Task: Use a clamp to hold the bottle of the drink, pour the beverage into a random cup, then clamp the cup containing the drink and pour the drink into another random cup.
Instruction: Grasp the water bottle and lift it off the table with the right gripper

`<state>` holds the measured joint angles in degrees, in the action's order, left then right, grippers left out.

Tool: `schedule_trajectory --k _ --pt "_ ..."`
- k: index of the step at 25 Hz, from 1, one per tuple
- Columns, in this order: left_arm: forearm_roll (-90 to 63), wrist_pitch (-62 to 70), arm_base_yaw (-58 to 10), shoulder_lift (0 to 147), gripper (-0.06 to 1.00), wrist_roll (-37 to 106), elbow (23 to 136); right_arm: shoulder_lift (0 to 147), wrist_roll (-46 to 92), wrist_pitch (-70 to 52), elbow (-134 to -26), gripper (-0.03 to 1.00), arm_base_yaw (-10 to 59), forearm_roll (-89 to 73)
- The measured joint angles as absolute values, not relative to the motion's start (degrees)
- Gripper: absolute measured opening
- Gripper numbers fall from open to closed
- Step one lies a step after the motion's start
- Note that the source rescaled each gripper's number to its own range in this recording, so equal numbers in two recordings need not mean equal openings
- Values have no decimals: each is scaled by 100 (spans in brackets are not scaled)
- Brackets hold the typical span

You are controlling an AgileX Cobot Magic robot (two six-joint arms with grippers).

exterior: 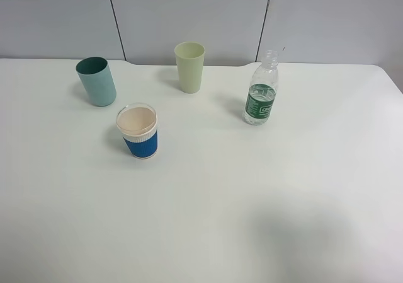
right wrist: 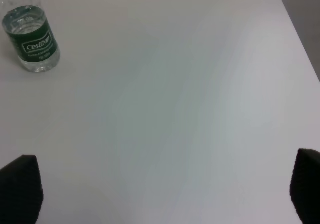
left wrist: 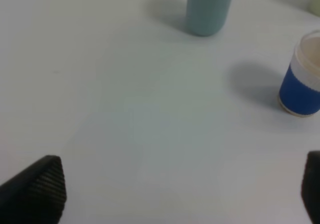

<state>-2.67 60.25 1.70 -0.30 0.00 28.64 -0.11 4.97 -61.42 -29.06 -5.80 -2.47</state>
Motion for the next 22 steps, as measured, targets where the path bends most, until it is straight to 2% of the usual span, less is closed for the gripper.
schedule_trajectory --k 9,22 --pt "-267 6025 170 -30 85 0 2864 154 177 -6096 -2914 100 -580 -247" --pt "-267 6025 170 -30 85 0 2864 2846 393 -4373 -3171 100 -580 -515"
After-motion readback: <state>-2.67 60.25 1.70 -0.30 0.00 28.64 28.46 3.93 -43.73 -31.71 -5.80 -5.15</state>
